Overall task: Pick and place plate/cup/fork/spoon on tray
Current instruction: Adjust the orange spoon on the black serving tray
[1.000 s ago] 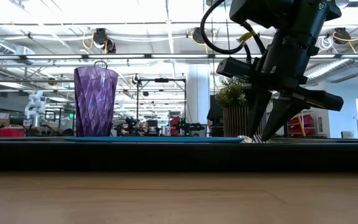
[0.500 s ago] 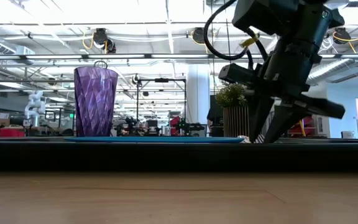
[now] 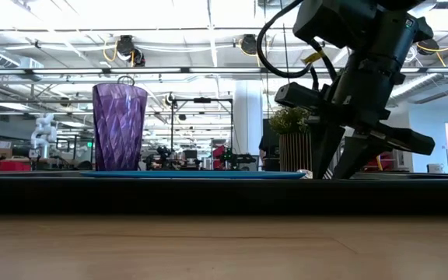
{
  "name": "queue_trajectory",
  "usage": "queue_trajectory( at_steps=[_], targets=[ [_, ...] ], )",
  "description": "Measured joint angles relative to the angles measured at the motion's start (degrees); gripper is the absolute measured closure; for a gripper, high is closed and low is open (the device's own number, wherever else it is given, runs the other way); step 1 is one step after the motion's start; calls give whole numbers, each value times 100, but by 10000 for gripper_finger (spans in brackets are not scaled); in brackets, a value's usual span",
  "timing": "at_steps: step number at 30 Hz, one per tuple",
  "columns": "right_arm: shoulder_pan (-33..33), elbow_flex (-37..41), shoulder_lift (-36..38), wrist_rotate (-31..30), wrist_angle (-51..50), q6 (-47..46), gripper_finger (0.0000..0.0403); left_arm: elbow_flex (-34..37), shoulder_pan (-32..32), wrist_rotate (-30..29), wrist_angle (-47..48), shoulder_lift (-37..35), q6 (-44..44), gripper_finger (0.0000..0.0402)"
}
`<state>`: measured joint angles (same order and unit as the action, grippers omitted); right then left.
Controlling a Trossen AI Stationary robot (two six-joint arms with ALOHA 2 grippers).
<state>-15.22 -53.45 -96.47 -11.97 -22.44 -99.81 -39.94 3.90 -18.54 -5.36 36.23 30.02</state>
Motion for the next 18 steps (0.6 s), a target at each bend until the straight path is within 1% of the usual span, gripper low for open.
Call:
queue_trajectory(
  at_steps=[9, 18],
  targets=[
    [10, 0, 0, 0, 224, 91, 309, 0, -2, 0, -3, 0, 0, 346],
    [13, 0, 0, -15, 245, 127, 309, 0, -1, 0, -4, 0, 2, 346]
  ],
)
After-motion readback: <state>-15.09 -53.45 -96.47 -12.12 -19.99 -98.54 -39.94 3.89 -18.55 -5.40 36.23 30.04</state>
